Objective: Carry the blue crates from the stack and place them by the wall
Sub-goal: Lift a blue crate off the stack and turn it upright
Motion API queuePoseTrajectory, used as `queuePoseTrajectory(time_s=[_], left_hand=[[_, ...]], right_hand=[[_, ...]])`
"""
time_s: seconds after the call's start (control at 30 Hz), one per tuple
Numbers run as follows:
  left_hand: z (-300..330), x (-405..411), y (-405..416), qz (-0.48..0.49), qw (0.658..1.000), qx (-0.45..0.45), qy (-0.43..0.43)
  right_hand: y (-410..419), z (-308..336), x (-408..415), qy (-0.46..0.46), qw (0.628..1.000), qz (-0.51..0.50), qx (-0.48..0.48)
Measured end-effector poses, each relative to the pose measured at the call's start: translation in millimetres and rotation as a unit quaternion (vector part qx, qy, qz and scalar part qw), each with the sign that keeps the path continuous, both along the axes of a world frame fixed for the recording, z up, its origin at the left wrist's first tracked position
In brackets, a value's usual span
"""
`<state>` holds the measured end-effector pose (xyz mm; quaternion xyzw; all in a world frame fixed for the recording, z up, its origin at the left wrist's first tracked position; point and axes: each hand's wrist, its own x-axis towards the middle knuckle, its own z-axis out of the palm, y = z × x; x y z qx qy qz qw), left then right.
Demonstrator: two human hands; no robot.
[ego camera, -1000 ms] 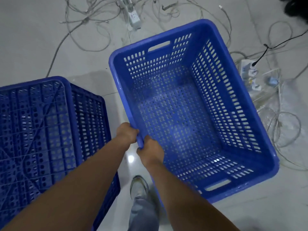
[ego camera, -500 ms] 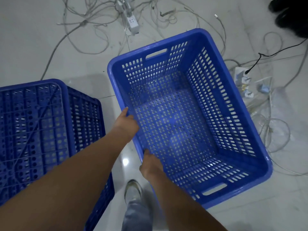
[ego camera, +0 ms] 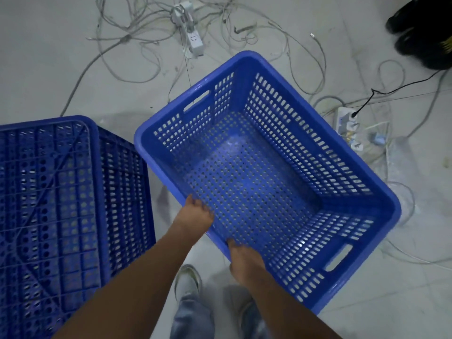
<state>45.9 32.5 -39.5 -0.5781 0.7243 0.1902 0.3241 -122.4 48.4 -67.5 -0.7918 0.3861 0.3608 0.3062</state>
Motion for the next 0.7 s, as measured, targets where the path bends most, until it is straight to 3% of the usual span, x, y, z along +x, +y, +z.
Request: queuePoseTrajectory(time_s=[0.07, 0.33, 0.43, 0.6, 0.7], left_hand=[[2, -13, 7, 0.017, 0.999, 0.050, 0.003], [-10, -68, 47, 0.100, 0.994, 0.044, 0.030], [-19, -95, 55, 0.149, 0.973, 0.152, 0.087], [-16, -129, 67, 0.195, 0.951, 0.187, 0.154], [-15, -140, 72, 0.199, 0.946, 0.213, 0.144]], right_hand=[[-4, -1, -14, 0.019, 0.999, 0.036, -0.005], [-18, -5, -65, 0.073, 0.991, 0.110, 0.018], [-27, 1, -82, 0.092, 0.987, 0.129, 0.038], [-35, 7, -103, 0.123, 0.976, 0.172, 0.061], [-35, 6, -111, 0.137, 0.970, 0.188, 0.069]])
